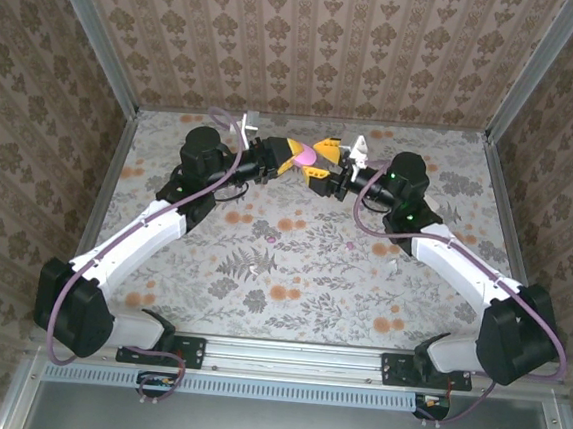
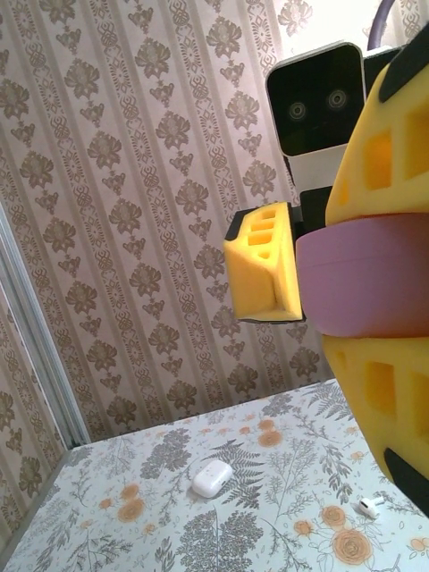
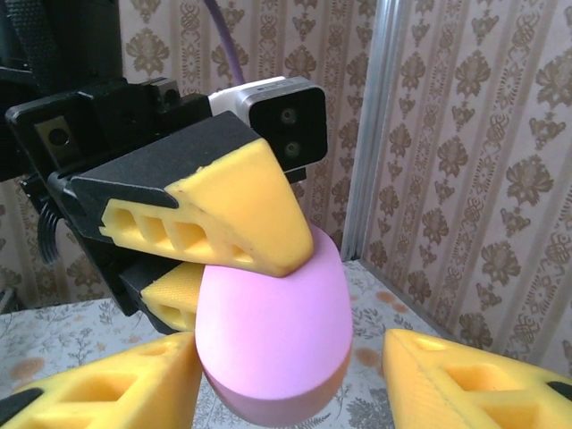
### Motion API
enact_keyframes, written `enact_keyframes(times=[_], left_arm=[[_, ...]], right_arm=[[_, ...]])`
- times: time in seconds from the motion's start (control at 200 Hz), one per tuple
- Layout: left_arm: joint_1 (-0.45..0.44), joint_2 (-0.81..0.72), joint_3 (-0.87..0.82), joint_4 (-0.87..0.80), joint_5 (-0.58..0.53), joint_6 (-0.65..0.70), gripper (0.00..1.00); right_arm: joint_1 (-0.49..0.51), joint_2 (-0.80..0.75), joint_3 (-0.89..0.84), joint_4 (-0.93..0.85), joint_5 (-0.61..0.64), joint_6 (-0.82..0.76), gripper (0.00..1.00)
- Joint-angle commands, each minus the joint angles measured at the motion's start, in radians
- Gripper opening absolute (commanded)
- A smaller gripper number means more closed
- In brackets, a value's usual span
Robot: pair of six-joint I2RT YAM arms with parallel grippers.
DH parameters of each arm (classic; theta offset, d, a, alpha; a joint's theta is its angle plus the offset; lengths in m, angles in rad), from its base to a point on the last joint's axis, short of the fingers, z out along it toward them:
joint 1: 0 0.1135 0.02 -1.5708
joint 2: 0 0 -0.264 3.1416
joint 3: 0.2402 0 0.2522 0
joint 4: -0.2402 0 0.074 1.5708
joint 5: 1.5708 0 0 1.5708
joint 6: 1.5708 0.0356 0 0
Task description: Insert wireless bluetooth earbuds into charging case
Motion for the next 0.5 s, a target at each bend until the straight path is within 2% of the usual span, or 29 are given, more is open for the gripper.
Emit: enact_keyframes(times=[0.0,0.495], left_arm=[[0.006,0.004,-0.002,0.049,0.027,-0.017,0.14],[0.008,0.009,-0.002,0.066,0.037,-0.027,0.14]], right_arm=[[0.002,0.015,0.041,0.048,-0.047,0.026,0.51],[0.004,0.019,0.046,0.06,-0.024,0.04,0.48]])
